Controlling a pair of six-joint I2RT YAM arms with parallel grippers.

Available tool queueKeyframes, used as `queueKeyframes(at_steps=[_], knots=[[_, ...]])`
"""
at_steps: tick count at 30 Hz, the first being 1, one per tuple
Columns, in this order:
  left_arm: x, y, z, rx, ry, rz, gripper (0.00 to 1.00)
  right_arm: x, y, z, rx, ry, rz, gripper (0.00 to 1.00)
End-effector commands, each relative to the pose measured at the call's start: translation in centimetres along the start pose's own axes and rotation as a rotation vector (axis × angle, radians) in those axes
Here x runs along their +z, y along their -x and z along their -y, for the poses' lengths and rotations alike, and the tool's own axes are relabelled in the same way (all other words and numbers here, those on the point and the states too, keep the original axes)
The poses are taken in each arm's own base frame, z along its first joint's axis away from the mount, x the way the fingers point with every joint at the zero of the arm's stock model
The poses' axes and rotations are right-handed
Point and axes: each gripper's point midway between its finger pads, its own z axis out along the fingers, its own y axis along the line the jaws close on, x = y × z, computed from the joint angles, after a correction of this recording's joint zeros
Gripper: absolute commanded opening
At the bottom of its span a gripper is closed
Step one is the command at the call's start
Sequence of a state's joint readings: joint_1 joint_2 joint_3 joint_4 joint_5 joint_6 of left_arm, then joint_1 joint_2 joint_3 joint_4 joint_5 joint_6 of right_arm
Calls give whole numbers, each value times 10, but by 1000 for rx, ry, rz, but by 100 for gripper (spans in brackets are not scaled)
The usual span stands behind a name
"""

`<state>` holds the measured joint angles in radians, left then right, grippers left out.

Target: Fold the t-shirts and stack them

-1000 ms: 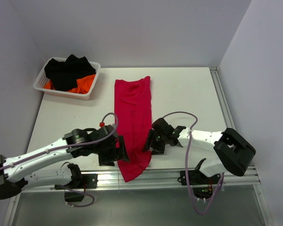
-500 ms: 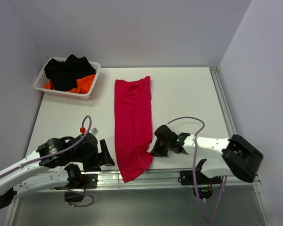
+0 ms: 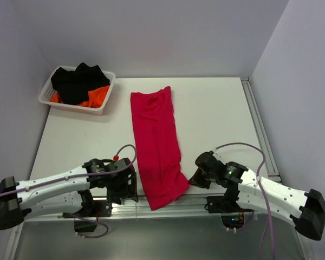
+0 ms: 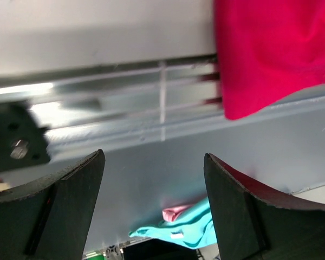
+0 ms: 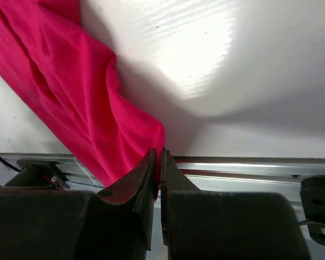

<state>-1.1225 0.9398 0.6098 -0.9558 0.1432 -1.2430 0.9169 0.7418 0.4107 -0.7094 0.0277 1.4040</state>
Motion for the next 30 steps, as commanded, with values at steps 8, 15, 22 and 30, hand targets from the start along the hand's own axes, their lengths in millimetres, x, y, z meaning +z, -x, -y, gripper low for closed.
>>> queueKeyframes(at_steps=[8, 15, 22, 30], knots=[[27, 20, 73, 98, -96, 30, 78, -6, -5, 19, 85, -29, -2, 0], [31, 14, 102, 142, -84, 63, 76, -3, -6, 23, 86, -41, -2, 0], [47, -2, 98, 153, -52, 40, 66, -4, -3, 27, 97, -51, 13, 0], [64, -18, 83, 154, 11, 23, 62, -2, -4, 35, 107, -64, 12, 0]])
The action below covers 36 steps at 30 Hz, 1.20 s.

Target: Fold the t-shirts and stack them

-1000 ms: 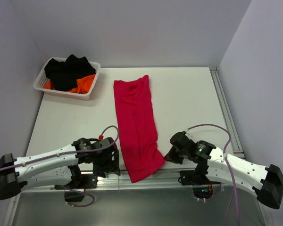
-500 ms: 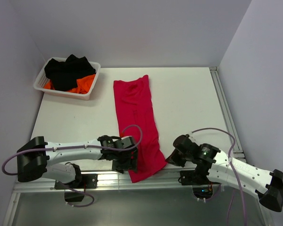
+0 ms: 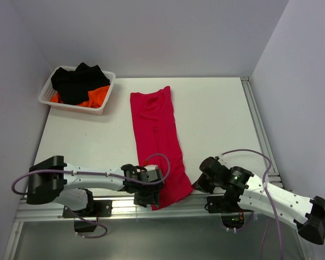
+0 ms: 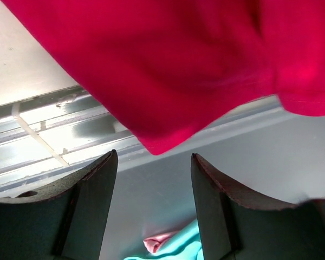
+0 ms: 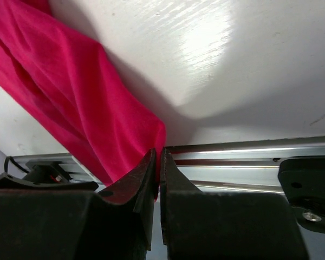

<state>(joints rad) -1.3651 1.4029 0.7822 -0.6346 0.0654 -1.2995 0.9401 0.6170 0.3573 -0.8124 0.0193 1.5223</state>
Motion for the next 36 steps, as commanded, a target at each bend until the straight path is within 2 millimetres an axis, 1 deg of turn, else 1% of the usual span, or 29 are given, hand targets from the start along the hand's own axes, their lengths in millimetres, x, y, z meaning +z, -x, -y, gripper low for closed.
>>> queueKeyframes(at_steps=[1, 6, 8, 9, 12, 14, 16, 20, 24, 27, 28, 30, 31, 32, 34, 35, 36], knots=[[12, -6, -3, -16, 19, 11, 62, 3, 5, 11, 12, -33, 34, 0], [25, -7, -14, -40, 71, 30, 61, 2, 4, 15, -3, -50, 29, 0], [28, -7, -14, -54, 72, 30, 61, 2, 4, 16, -3, -55, 29, 0], [30, -2, -15, -56, 75, 59, 61, 2, 4, 16, -5, -52, 29, 0], [26, 4, -7, -63, 53, 89, 60, 1, 5, 19, -11, -61, 32, 0], [19, 10, 0, -71, 28, 118, 60, 0, 5, 22, -12, -69, 33, 0], [15, 13, 3, -79, 9, 136, 59, 0, 5, 23, -7, -66, 33, 0], [17, 14, 5, -85, 6, 141, 55, 3, 4, 29, -1, -67, 26, 0], [10, 19, 12, -90, -12, 167, 56, 4, 4, 32, 2, -70, 26, 0], [15, 17, 12, -81, -2, 155, 55, 4, 4, 34, 0, -69, 26, 0], [22, 17, 11, -79, 11, 146, 55, 4, 4, 33, 2, -66, 26, 0], [28, 15, 12, -65, 18, 132, 53, 5, 4, 34, 4, -67, 26, 0], [34, 14, 12, -61, 23, 124, 52, 5, 4, 36, 3, -72, 26, 0], [37, 13, 12, -54, 29, 120, 48, 5, 4, 36, 3, -72, 26, 0], [45, 11, 10, -47, 46, 104, 43, 5, 4, 37, 0, -73, 26, 0], [48, 11, 11, -41, 45, 97, 37, 5, 4, 38, 0, -75, 26, 0], [50, 10, 12, -39, 45, 91, 30, 5, 4, 38, 0, -73, 26, 0]])
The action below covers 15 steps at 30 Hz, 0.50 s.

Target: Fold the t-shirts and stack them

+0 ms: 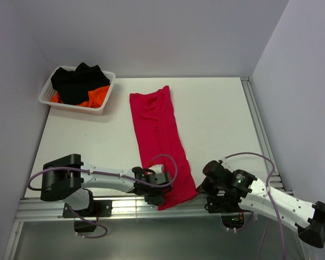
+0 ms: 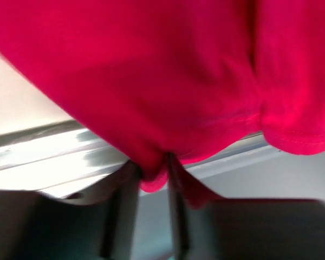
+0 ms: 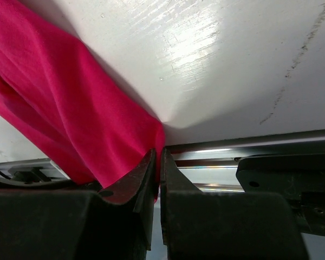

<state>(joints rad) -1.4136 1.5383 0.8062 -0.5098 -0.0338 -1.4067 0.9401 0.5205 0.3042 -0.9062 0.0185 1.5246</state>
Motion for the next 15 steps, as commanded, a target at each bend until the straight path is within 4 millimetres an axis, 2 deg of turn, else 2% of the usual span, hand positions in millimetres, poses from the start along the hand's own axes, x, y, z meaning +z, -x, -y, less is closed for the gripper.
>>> queueKeyframes(at_steps=[1, 2, 4, 5, 11, 15], knots=[[22, -4, -10, 24, 46, -5, 24, 3, 4, 10, 1, -25, 26, 0], [23, -4, -10, 21, 47, -8, 14, 3, 4, 11, -1, -29, 26, 0], [24, -5, -12, 19, 53, -11, 7, 3, 4, 11, 2, -25, 27, 0], [23, -5, -13, 18, 56, -10, 1, 4, 4, 11, 1, -20, 26, 0], [10, -4, -19, 30, 78, -3, 0, 4, 0, 4, 0, 12, 3, 0], [-9, -1, -17, 37, 59, 12, 0, -3, -3, -1, -39, 0, -14, 0]])
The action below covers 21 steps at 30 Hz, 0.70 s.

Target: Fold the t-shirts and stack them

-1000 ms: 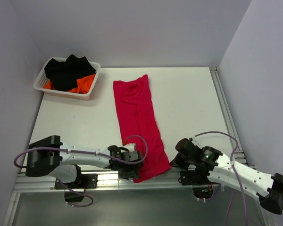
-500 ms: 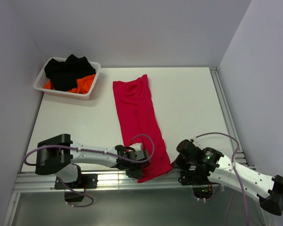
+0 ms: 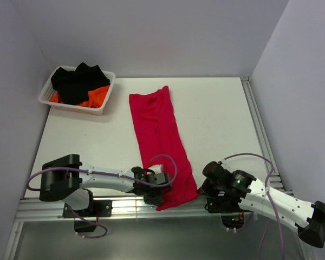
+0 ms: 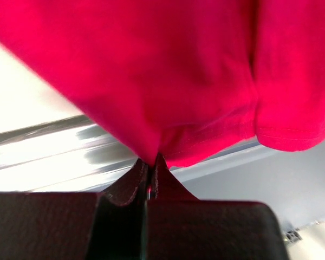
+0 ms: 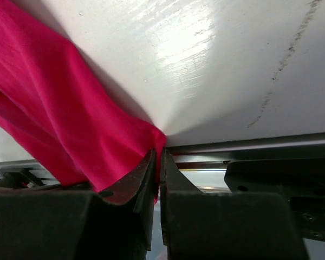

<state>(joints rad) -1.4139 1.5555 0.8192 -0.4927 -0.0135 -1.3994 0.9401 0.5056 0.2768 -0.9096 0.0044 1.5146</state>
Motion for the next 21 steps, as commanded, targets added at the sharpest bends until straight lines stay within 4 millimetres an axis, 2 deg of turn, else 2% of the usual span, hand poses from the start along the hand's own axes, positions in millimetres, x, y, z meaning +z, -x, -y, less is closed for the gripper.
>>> queueKeyframes(at_steps=[1, 4, 5, 7, 8, 9, 12, 18, 19, 21], knots=[[-19, 2, -26, 26, 78, 33, 0, -13, 1, -13, -36, 16, 4, 0], [-34, 4, -23, 27, 64, 47, 0, -21, 4, -20, -54, 21, 18, 0], [-38, 5, -29, 28, 86, 48, 0, -23, 4, -22, -57, 29, 18, 0], [-50, 8, -20, 35, 61, 61, 0, -29, 4, -27, -57, 37, 17, 0], [-54, 9, -24, 41, 82, 65, 0, -31, 4, -28, -57, 35, 19, 0], [-61, 12, -16, 40, 66, 79, 0, -33, 5, -29, -60, 36, 23, 0], [-82, 19, -10, 50, 68, 108, 0, -45, 9, -35, -67, 37, 42, 0], [-124, 37, 13, 62, 26, 183, 0, -74, 16, -49, -102, 31, 74, 0], [-129, 39, 5, 69, 63, 187, 0, -82, 16, -54, -103, 38, 76, 0], [-139, 47, 10, 76, 63, 204, 0, -94, 18, -64, -104, 61, 83, 0]])
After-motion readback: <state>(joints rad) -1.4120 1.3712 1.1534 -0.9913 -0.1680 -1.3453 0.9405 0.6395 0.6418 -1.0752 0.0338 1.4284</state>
